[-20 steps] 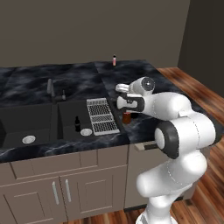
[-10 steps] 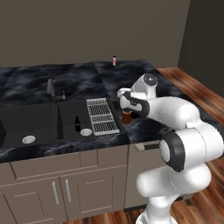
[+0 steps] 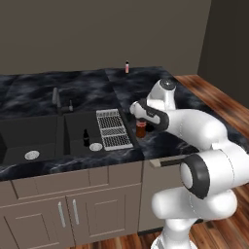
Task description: Place the large bottle from the dining counter next to the other large bottle outside the sink, and place the small bottle from the dining counter next to the other small bottle inside the sink.
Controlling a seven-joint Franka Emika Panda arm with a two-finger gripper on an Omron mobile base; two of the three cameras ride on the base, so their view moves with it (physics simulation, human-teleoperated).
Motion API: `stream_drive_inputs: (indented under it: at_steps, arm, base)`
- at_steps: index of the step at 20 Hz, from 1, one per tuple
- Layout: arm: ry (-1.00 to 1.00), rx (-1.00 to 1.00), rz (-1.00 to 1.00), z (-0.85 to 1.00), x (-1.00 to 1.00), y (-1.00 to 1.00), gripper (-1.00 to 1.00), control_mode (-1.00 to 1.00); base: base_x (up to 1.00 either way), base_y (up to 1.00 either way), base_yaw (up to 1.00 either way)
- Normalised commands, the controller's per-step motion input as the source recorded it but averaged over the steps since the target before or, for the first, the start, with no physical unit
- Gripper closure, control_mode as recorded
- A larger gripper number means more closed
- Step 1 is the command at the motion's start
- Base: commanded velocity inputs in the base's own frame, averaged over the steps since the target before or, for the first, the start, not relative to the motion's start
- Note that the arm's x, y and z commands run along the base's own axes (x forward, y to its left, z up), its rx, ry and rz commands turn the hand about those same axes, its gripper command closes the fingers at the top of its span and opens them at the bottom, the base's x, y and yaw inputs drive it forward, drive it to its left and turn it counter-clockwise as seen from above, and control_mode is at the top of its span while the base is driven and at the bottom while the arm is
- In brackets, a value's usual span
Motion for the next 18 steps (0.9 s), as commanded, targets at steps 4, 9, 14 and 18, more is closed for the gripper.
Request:
stream_drive_inputs:
  at_steps: [4, 9, 14, 18]
  arm:
    - [0.02, 0.00, 0.09, -0.09, -0.29, 0.00, -1.00, -1.00]
    - [0.00, -0.07, 0.05, -0.17, -0.50, 0.00, -1.00, -1.00]
    - [0.00, -0.13, 0.01, -0.15, -0.59, 0.00, -1.00, -1.00]
    - [0.00, -0.04, 0.00, -0.05, -0.08, -0.01, -1.00, -1.00]
  base:
    - [0.00, 0.00, 0.00]
    - [0.00, 0.00, 0.00]
    - [0.00, 0.00, 0.00]
    - [0.00, 0.00, 0.00]
